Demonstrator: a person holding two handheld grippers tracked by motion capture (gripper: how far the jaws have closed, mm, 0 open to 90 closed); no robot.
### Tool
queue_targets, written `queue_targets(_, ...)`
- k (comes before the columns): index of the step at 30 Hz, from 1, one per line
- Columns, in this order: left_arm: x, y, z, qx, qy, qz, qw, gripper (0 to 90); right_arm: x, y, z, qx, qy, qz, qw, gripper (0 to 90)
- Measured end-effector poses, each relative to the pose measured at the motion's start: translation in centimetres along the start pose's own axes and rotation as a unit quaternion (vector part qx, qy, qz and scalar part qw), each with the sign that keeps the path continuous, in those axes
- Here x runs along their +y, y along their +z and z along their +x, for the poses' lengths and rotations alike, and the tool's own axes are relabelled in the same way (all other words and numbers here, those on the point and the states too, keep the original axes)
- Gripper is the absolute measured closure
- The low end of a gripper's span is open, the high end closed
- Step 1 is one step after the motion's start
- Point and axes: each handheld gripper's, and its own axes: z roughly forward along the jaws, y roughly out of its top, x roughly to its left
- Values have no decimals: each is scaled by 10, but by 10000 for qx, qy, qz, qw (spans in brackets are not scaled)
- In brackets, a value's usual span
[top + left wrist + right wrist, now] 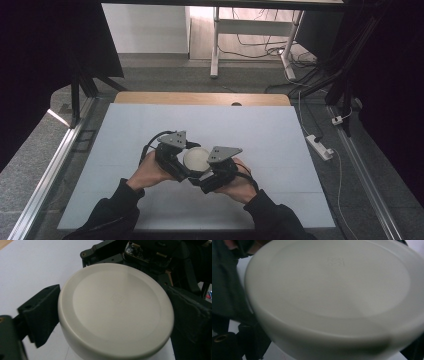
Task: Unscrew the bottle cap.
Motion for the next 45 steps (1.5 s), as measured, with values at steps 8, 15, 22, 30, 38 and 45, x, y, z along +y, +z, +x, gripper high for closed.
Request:
queue_targets(8, 0, 2, -3, 333, -153, 0, 9993, 74, -2, 1, -4, -122, 169, 47, 9998, 67)
queue_targets(15, 6, 8, -11, 981, -505, 62, 9939, 78, -2, 1, -7, -391, 320, 77, 9987, 68)
queue_targets(22, 12, 17, -21, 1636, -955, 62, 9819, 79, -3, 1, -9, -662, 408, 107, 9969, 68)
queue_targets(30, 15, 19, -21, 1599, -784, 201, 9838, 24, -3, -2, -11, -592, 414, 68, 9974, 67)
queue_targets(38, 14, 2, -13, 841, -86, 223, 9962, 0, -1, -2, -6, -272, 224, 25, 9994, 67)
queue_targets(45, 11, 1, -9, 353, 133, 267, 9989, 60, 0, 0, -2, 61, 90, 2, 9999, 67)
